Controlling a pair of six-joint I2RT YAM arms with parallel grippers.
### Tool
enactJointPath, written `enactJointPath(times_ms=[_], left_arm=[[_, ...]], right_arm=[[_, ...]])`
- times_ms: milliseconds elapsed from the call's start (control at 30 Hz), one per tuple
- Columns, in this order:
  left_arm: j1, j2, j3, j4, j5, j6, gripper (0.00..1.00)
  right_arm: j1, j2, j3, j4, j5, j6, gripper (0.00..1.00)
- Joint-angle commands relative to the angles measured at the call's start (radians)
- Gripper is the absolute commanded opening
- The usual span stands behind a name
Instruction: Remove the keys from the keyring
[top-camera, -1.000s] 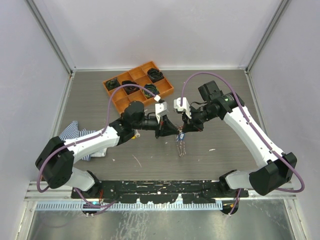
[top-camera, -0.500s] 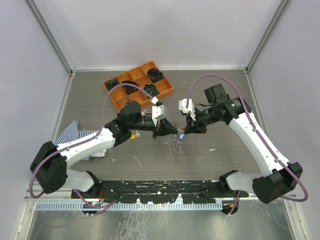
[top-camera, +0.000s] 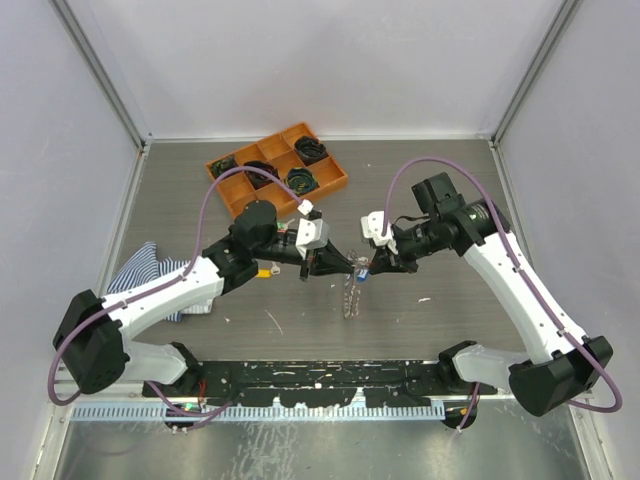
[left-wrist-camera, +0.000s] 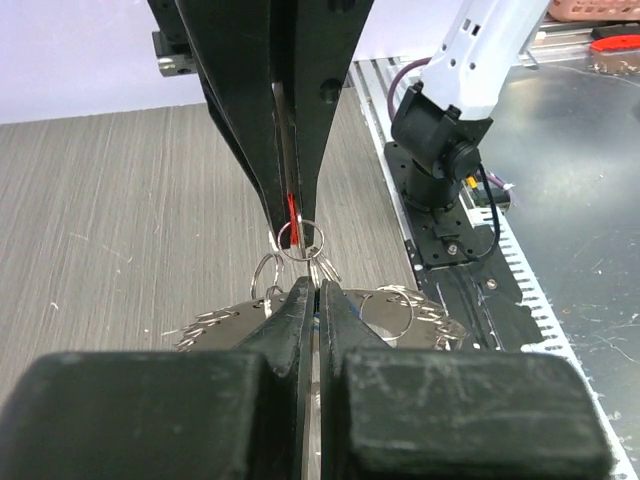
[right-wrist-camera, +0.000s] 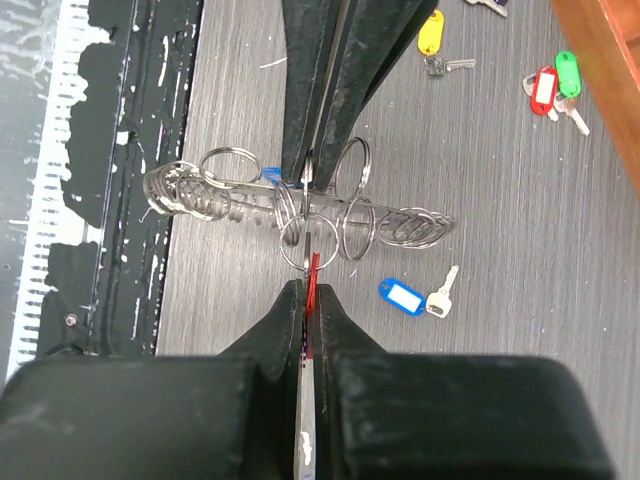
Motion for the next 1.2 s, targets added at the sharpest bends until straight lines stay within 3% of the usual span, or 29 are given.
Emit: enactJointPath(times_ms=[0,133,633,1167], left_arm=[[-0.005,-0.076,0.013,0.013,0.074,-0.01,0.0],[-0.009,-0.081,0.001,0.056,0.074,-0.05,0.0],[-0.019,-0.108,0.033,-0.034,0.136,-0.046,0.0],[-0.034,-0.083,0.024,0.123,0.193,-0.21,0.0]], right_arm=[[0.017,-0.033,0.041,-0.045,0.056,-0.113,0.01],[0.045,-0.035,0.044,-0.024,0.098,-0.079,0.01],[0.048,0.012,0.141,-0.016,0.117,-0.046,0.01],[0.051,0.011,0.099,0.007,0.093,-0.12,0.01]])
